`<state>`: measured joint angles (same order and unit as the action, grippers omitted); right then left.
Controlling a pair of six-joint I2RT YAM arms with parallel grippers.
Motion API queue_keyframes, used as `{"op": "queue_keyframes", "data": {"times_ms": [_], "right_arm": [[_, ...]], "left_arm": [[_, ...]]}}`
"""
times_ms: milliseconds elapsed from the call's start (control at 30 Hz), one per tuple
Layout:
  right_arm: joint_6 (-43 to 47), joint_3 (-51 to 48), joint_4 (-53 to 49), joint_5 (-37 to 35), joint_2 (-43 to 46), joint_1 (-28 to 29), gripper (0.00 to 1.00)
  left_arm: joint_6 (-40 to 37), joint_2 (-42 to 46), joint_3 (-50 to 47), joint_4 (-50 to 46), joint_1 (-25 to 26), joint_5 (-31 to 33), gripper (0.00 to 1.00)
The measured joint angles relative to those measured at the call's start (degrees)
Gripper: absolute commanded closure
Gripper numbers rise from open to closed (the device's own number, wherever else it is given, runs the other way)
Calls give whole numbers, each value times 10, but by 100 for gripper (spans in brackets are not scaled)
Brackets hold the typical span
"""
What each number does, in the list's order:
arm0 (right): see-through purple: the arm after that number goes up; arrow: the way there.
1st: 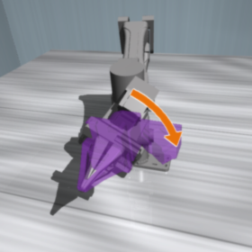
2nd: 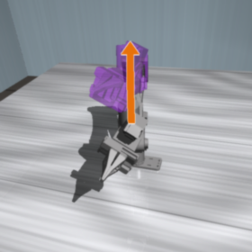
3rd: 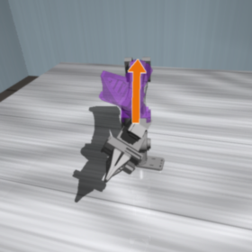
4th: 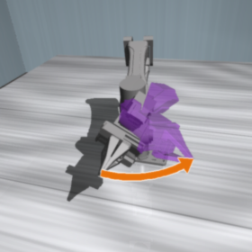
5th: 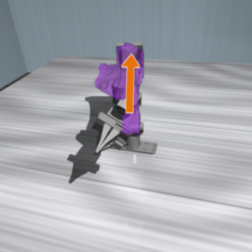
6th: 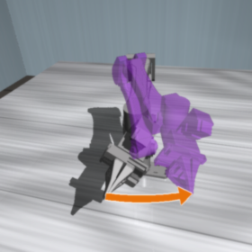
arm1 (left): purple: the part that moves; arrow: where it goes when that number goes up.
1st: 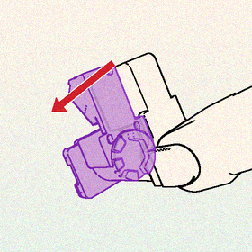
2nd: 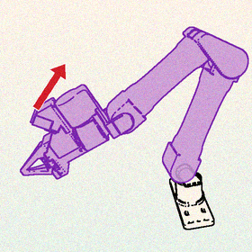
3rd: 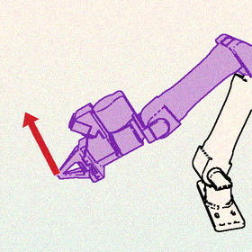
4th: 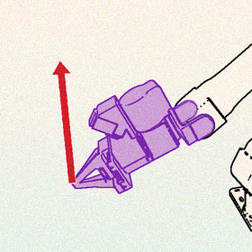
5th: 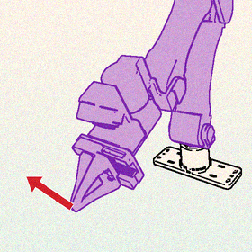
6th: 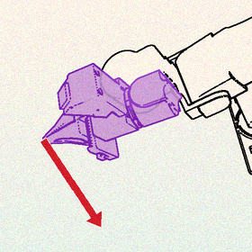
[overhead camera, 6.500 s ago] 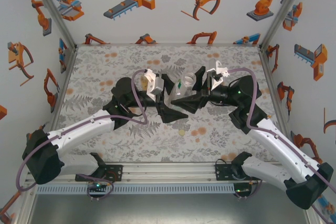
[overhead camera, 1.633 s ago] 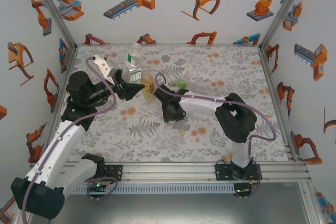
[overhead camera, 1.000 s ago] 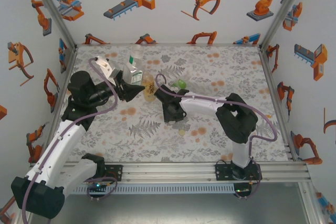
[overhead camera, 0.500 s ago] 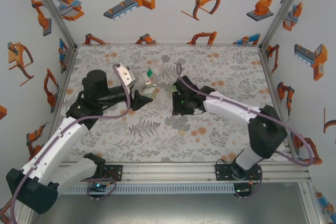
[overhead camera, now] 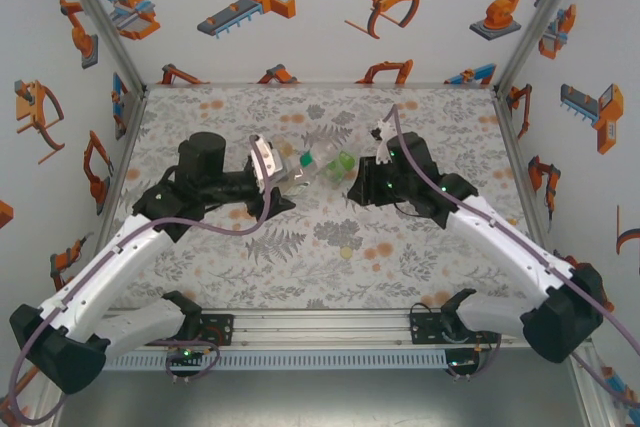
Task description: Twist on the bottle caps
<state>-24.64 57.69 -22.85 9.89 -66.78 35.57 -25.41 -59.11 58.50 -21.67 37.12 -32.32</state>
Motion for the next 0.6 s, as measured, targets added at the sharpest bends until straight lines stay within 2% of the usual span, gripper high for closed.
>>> {"op": "queue_keyframes", "data": {"times_ms": [267,600], "right_arm": [[132,0,21,79,104,-2,86],[290,-29,67,239,226,-1,92]], "left_arm": [[-64,11,-14,-36,61,56,98],[-102,25,-47,-37,68,69,100]]}}
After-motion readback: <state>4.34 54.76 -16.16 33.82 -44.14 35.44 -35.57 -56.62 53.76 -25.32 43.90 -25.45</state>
